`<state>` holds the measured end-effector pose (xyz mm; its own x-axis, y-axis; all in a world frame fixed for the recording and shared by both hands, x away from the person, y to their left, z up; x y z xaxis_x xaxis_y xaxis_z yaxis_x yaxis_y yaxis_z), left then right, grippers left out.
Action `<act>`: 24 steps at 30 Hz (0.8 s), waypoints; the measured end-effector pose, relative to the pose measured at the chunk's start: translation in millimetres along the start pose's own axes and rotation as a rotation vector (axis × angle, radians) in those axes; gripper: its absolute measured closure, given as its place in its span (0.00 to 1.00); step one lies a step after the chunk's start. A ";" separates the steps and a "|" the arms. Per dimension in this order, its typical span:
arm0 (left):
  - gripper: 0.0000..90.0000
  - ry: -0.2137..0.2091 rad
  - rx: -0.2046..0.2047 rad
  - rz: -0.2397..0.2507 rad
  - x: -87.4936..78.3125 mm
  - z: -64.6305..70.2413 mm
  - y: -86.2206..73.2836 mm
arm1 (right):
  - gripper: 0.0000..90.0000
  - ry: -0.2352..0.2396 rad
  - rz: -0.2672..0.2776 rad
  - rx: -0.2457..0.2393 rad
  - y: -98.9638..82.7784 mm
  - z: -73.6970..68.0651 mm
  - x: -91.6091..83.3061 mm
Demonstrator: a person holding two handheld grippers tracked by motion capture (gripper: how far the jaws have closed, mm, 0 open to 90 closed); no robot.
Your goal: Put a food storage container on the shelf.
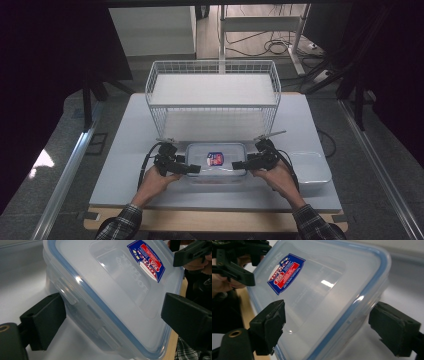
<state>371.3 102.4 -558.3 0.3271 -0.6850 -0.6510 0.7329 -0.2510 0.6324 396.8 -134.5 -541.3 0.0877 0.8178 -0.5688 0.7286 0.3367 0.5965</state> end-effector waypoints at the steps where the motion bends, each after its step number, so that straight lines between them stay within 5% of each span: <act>1: 0.11 0.008 -0.014 -0.007 -2.4 1.0 0.3 | 0.20 0.002 -0.003 0.016 -0.3 -0.2 -0.6; 8: 0.19 0.048 0.030 -0.025 -11.7 10.0 -4.9 | 0.42 0.036 0.022 0.096 -3.1 -3.3 -14.9; 13: 0.46 0.015 0.004 0.058 -32.2 12.1 -13.1 | 0.54 0.033 0.034 0.054 -9.5 -15.2 -26.7; 16: 0.47 0.050 0.020 0.065 -34.5 17.6 -15.1 | 0.55 0.023 0.037 0.044 -12.7 -19.6 -28.6; 24: 0.51 0.051 -0.041 0.107 -36.7 19.8 -15.5 | 0.57 -0.005 0.064 0.046 -16.8 -26.2 -30.6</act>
<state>336.1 117.9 -535.8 0.4335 -0.6707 -0.6018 0.7156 -0.1496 0.6823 364.1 -153.0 -519.1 0.1384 0.8347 -0.5330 0.7521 0.2615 0.6050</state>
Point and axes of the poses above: each handheld gripper's, and its own axes: x roughly forward along the jaws, y roughly out of its top, z roughly to its right, the point moved 7 cm from there along x, roughly forward along the jaws, and after that the axes turned 9 degrees about y, right-handed, at the moved point
